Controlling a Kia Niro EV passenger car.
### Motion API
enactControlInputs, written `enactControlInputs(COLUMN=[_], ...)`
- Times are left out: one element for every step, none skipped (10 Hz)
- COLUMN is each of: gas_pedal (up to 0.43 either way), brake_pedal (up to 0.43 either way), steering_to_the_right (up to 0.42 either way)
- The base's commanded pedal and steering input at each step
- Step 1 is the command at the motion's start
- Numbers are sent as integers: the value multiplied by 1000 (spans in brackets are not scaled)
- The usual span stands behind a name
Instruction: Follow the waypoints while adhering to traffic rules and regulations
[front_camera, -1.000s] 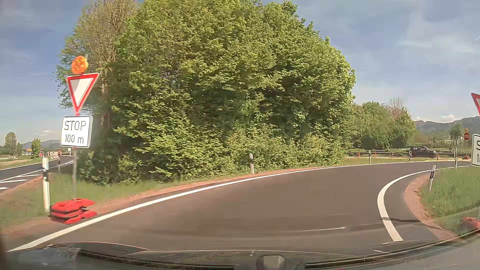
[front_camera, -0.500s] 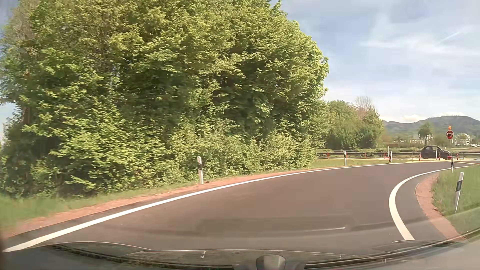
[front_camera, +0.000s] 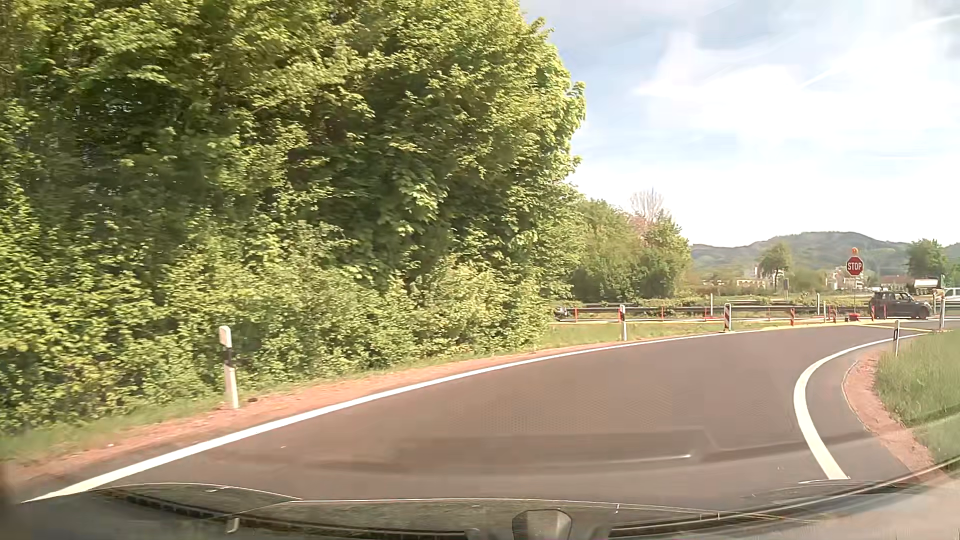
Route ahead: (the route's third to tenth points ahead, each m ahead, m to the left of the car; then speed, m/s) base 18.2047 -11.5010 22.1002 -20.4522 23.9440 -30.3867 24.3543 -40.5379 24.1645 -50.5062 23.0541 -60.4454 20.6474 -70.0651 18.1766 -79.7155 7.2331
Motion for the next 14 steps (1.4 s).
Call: enactControlInputs(gas_pedal=[20, 20, 8, 8, 8, 8, 8, 8, 0, 0, 0, 0, 0, 0], brake_pedal=[0, 0, 0, 0, 0, 0, 0, 0, 0, 0, 0, 0, 0, 0], steering_to_the_right=[197, 201, 205, 207, 209, 211, 214, 216, 217, 217, 217, 215, 212, 209])
